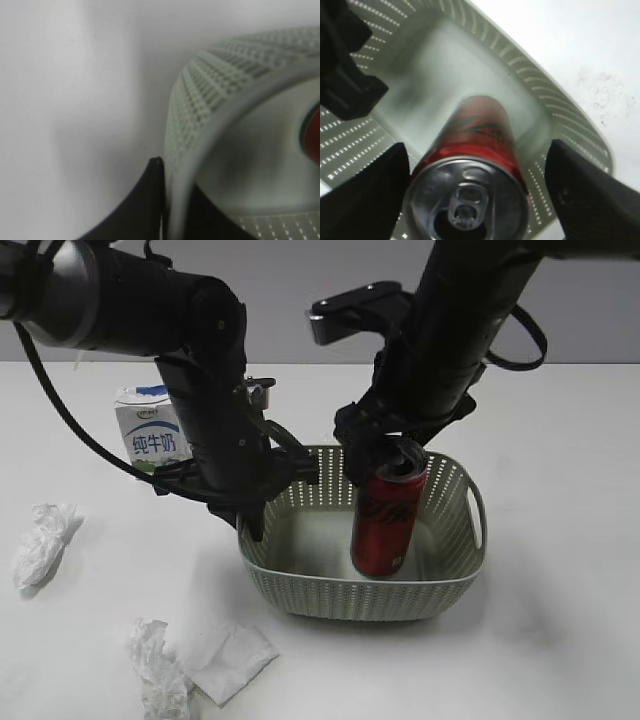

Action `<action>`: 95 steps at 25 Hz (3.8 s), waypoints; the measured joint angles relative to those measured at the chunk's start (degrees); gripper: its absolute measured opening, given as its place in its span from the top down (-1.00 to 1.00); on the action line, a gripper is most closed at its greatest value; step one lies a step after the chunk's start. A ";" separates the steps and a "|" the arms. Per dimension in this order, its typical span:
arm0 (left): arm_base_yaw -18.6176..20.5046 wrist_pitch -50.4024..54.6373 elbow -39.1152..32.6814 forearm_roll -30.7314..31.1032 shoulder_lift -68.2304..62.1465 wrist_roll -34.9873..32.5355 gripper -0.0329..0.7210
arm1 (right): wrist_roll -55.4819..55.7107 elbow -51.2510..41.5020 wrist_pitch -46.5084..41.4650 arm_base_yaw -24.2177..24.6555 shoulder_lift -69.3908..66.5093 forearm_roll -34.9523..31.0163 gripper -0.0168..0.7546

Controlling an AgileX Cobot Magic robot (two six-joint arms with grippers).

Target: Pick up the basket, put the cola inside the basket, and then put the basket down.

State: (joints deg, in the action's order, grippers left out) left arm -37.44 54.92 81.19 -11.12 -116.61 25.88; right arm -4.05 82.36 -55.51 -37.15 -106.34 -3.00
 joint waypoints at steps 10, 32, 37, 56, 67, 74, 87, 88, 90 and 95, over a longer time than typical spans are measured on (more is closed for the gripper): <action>0.25 2.53 0.00 -2.03 0.07 0.00 0.92 | 0.64 11.26 -4.66 4.13 3.75 -0.17 -0.67; 1.70 3.95 0.90 -2.14 2.81 0.00 0.92 | 0.99 4.27 -12.60 32.81 13.17 -0.85 -0.57; 6.12 4.29 4.18 -2.28 2.81 0.00 0.92 | 0.93 -9.17 -10.09 32.81 25.77 -0.96 -0.57; 7.79 6.69 11.81 -0.97 -3.03 -1.57 0.92 | -1.02 -55.38 2.93 32.81 80.18 -1.10 -0.57; 7.79 5.07 11.93 -0.97 -4.11 -3.95 0.92 | -1.33 -58.34 1.69 32.81 105.96 -1.10 -0.56; 7.73 2.18 11.99 -1.26 -6.33 -4.36 0.92 | -1.13 -58.56 1.63 32.81 106.63 -0.86 -0.56; 7.73 1.96 11.99 -2.67 -7.00 -9.06 -0.75 | -0.95 -58.56 1.63 32.81 106.63 -0.70 -0.56; 7.73 2.92 11.99 -2.61 -6.94 -9.11 -0.81 | -0.95 -58.56 1.63 32.81 106.63 -0.70 -0.56; 7.73 4.75 11.99 -2.26 -6.34 -9.10 -0.86 | -0.95 -58.56 1.63 32.81 106.63 -0.70 -0.56; 7.73 7.91 11.99 -1.22 -2.97 -10.09 -0.89 | -0.88 -58.56 1.58 32.81 106.63 -0.70 -0.56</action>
State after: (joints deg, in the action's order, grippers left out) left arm -29.71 62.84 93.18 -12.34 -119.59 15.80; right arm -4.92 23.80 -53.92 -4.34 0.29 -3.70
